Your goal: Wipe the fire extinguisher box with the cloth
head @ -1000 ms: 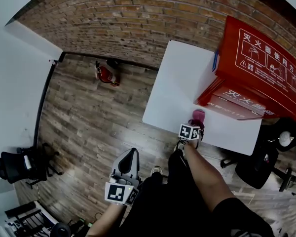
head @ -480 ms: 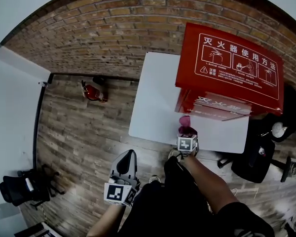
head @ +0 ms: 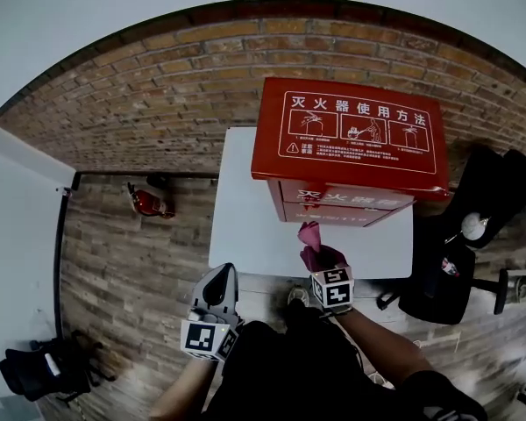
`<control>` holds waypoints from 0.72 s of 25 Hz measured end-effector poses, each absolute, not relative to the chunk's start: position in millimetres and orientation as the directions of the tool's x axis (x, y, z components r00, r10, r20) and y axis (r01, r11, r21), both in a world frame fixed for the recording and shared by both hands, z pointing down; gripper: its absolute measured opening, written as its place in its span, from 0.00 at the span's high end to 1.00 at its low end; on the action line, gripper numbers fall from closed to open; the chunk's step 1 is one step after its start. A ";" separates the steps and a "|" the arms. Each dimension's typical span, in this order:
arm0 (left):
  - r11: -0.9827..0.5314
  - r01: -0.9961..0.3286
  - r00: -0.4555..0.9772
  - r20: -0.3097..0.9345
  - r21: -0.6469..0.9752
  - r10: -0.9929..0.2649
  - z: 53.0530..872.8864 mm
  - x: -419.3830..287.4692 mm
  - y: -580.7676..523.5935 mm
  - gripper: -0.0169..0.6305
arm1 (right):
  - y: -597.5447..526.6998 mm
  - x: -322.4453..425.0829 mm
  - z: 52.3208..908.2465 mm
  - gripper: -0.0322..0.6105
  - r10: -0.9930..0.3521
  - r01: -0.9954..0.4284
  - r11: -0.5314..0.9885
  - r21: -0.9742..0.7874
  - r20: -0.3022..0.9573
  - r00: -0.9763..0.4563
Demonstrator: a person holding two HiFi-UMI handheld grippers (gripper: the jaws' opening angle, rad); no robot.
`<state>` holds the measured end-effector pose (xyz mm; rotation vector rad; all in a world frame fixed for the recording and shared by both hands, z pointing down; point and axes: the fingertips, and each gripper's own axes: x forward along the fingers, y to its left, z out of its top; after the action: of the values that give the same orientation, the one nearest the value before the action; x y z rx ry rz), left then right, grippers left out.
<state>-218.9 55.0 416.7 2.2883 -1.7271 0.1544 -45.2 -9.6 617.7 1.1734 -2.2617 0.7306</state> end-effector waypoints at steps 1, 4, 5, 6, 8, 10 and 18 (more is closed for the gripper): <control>-0.262 -0.954 0.291 0.238 0.147 -0.926 413.9 -215.6 52.3 0.94 | -6.9 -44.3 600.3 0.84 -0.590 -0.831 0.494 -0.257 0.602 -0.537; -0.286 -0.947 0.313 0.222 0.147 -0.923 404.2 -206.1 45.0 0.94 | -0.4 -42.9 546.9 0.84 -0.621 -0.799 0.524 -0.295 0.510 -0.595; -0.297 -0.944 0.323 0.214 0.143 -0.922 400.4 -202.9 43.1 0.94 | 1.2 -42.1 529.2 0.84 -0.635 -0.792 0.536 -0.293 0.479 -0.606; -0.309 -0.941 0.332 0.205 0.138 -0.921 396.4 -200.1 41.2 0.94 | 2.3 -40.7 511.8 0.84 -0.650 -0.787 0.545 -0.289 0.448 -0.614; -0.333 -0.935 0.351 0.184 0.123 -0.918 387.8 -196.0 37.6 0.94 | 4.3 -37.6 478.3 0.84 -0.680 -0.783 0.554 -0.283 0.388 -0.622; -0.359 -0.928 0.372 0.160 0.103 -0.914 379.2 -194.0 33.6 0.94 | 7.2 -34.8 446.2 0.84 -0.710 -0.783 0.562 -0.268 0.331 -0.622; -0.435 -0.897 0.441 0.098 0.075 -0.892 345.8 -190.3 -0.7 0.94 | 9.4 -30.6 350.8 0.84 -0.796 -0.809 0.556 -0.191 0.160 -0.584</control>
<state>-190.3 -0.7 345.8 2.5664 -1.6006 0.0662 -30.6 9.4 350.8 1.4054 -2.7219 0.3783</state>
